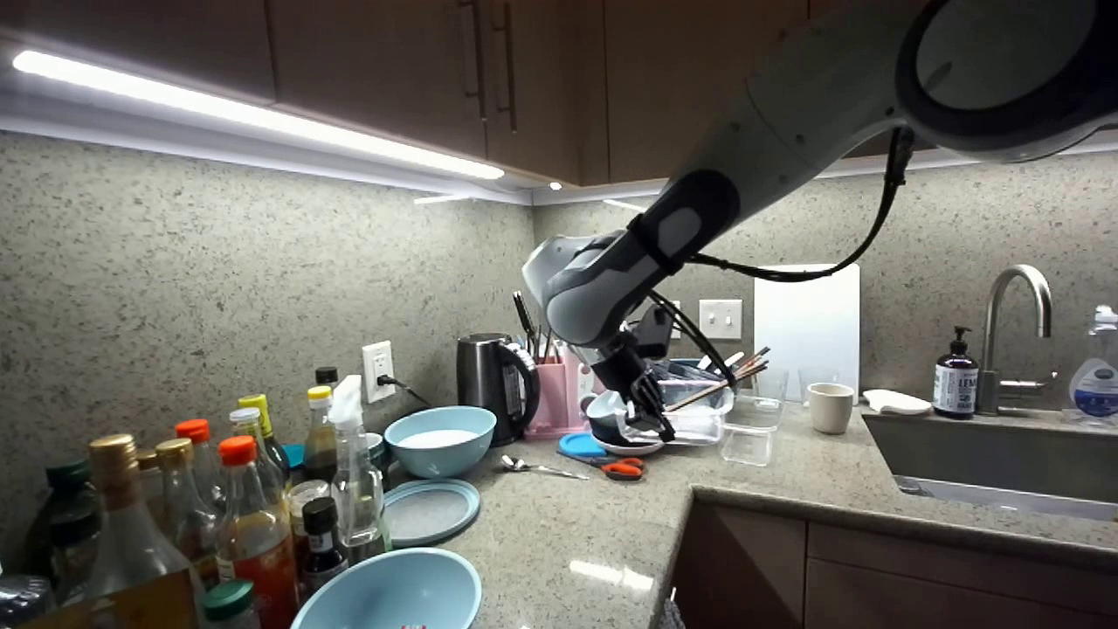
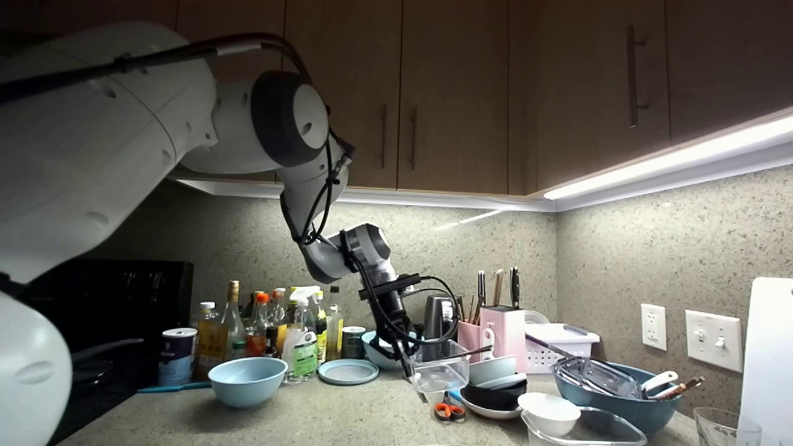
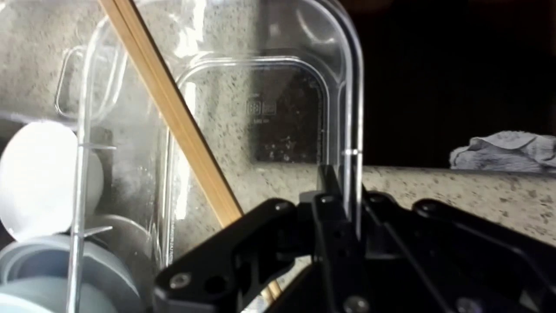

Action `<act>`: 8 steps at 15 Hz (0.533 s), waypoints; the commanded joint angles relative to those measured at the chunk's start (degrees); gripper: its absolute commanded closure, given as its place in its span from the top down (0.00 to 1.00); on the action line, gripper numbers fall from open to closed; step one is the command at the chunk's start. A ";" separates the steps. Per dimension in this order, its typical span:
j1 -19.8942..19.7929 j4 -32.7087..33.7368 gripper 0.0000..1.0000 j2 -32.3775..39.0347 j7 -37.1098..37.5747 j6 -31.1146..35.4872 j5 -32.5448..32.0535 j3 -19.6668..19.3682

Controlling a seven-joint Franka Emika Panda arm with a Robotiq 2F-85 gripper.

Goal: Pick up the bowl and move it to the left

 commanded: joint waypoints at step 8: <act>-6.57 -10.59 0.06 -5.93 4.23 9.13 2.32 -1.48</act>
